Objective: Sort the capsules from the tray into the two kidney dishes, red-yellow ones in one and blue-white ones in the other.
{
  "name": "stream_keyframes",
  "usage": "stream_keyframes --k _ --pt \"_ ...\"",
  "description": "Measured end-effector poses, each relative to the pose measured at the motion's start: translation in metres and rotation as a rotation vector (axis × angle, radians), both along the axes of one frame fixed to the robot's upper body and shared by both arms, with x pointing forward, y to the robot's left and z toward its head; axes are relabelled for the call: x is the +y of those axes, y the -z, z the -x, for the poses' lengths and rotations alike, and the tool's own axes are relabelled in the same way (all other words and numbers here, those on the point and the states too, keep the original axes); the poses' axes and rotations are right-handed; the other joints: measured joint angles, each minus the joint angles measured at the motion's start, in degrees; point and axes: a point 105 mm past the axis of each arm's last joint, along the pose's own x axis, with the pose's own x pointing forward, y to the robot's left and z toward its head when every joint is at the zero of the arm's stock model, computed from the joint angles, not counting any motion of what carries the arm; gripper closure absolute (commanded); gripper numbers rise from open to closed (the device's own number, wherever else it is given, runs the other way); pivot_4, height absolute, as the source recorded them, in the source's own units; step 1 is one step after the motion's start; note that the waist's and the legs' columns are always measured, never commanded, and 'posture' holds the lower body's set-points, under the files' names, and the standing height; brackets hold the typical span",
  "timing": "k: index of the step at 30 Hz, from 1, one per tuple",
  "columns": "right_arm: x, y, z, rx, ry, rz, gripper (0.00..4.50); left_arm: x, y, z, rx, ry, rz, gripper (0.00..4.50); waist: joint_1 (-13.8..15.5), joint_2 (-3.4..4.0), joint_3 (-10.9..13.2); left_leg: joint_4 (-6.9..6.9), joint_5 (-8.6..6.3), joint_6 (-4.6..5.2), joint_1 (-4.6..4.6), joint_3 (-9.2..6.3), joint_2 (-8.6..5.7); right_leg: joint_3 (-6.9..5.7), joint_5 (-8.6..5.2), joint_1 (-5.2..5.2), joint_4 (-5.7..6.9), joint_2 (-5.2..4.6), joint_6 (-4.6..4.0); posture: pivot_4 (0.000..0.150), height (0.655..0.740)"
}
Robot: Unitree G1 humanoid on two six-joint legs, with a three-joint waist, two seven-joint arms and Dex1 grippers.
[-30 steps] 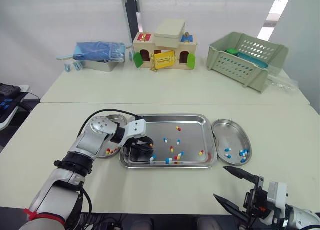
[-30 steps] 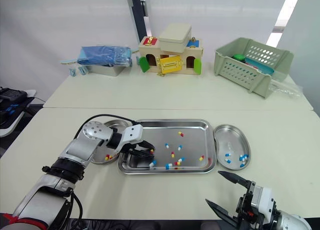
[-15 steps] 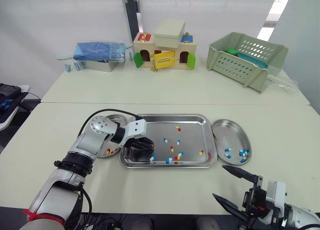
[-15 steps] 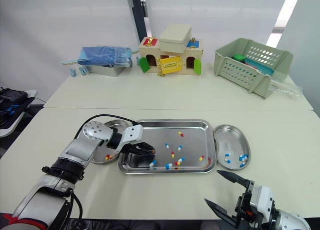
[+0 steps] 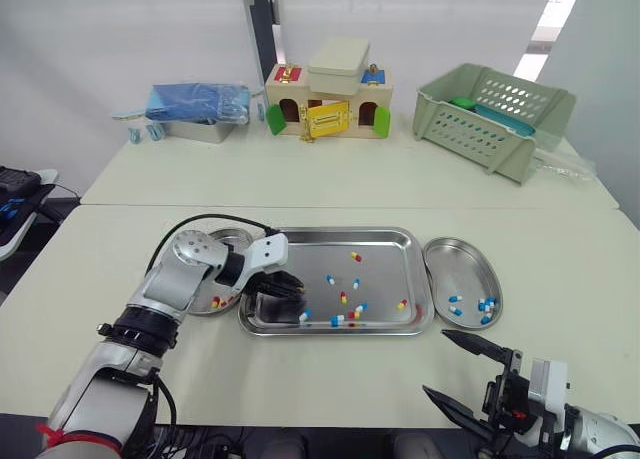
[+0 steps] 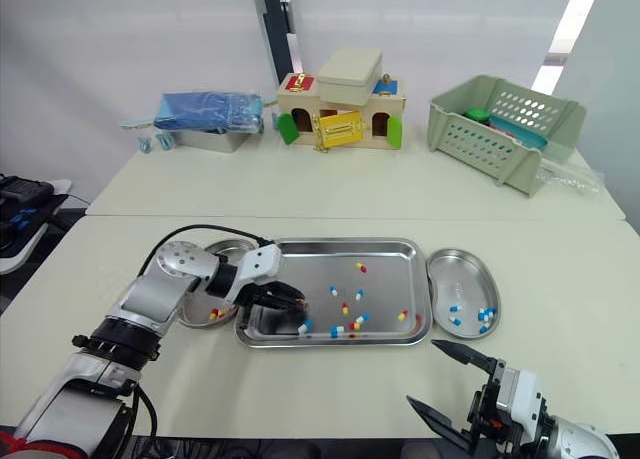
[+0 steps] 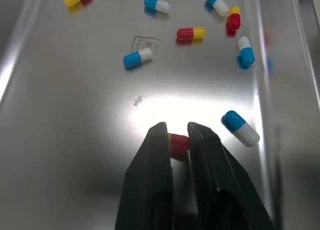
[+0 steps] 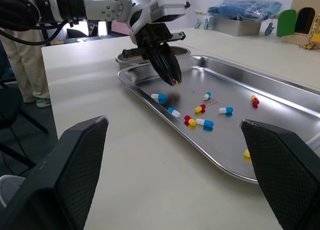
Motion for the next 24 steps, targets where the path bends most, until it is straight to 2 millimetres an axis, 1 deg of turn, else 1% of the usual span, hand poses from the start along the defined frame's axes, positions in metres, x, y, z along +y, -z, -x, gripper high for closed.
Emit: stream_keyframes --k 7,12,18,20,22,24 --pt "0.002 -0.001 0.000 -0.001 -0.022 0.003 0.00 0.017 -0.015 0.002 -0.017 -0.099 0.030 4.13 0.0 -0.01 0.0 -0.01 0.00 0.00 0.00 -0.01 0.00 0.00 0.00 0.00 0.00 0.00 0.00 0.150 0.7400" --pt "0.007 -0.004 0.003 -0.006 -0.082 0.013 0.00 0.052 -0.027 0.008 -0.043 -0.265 0.043 4.13 -0.4 0.00 0.0 -0.05 0.00 0.00 0.02 -0.02 0.01 0.01 0.00 -0.02 0.00 0.00 -0.01 0.150 0.7400" --pt "0.017 -0.010 0.000 -0.004 -0.183 0.006 0.00 0.098 -0.038 0.025 -0.062 -0.482 0.051 4.13 -0.3 -0.07 0.1 -0.06 0.00 0.01 0.03 -0.01 0.02 0.02 0.00 -0.01 0.00 0.00 -0.01 0.150 0.7400" --pt "0.019 -0.012 -0.003 -0.015 -0.206 0.008 0.00 0.107 -0.038 0.029 -0.070 -0.529 0.057 4.13 -0.1 -0.08 0.1 -0.06 -0.01 0.01 0.02 -0.01 0.02 0.01 -0.01 -0.01 -0.01 -0.01 -0.01 0.150 0.7400" --pt "0.020 -0.014 -0.005 -0.017 -0.230 0.018 0.00 0.115 -0.034 0.032 -0.060 -0.572 0.055 4.13 0.1 -0.09 0.1 -0.06 -0.01 0.01 0.02 -0.01 0.01 0.01 -0.01 -0.01 -0.01 -0.01 -0.01 0.150 0.7400" --pt "0.020 -0.013 -0.006 -0.004 -0.246 0.025 0.00 0.118 -0.033 0.033 -0.063 -0.593 0.059 4.13 0.1 -0.17 0.1 -0.06 -0.01 0.01 0.01 -0.01 0.02 0.00 0.00 -0.01 -0.02 -0.01 -0.01 0.150 0.7400"
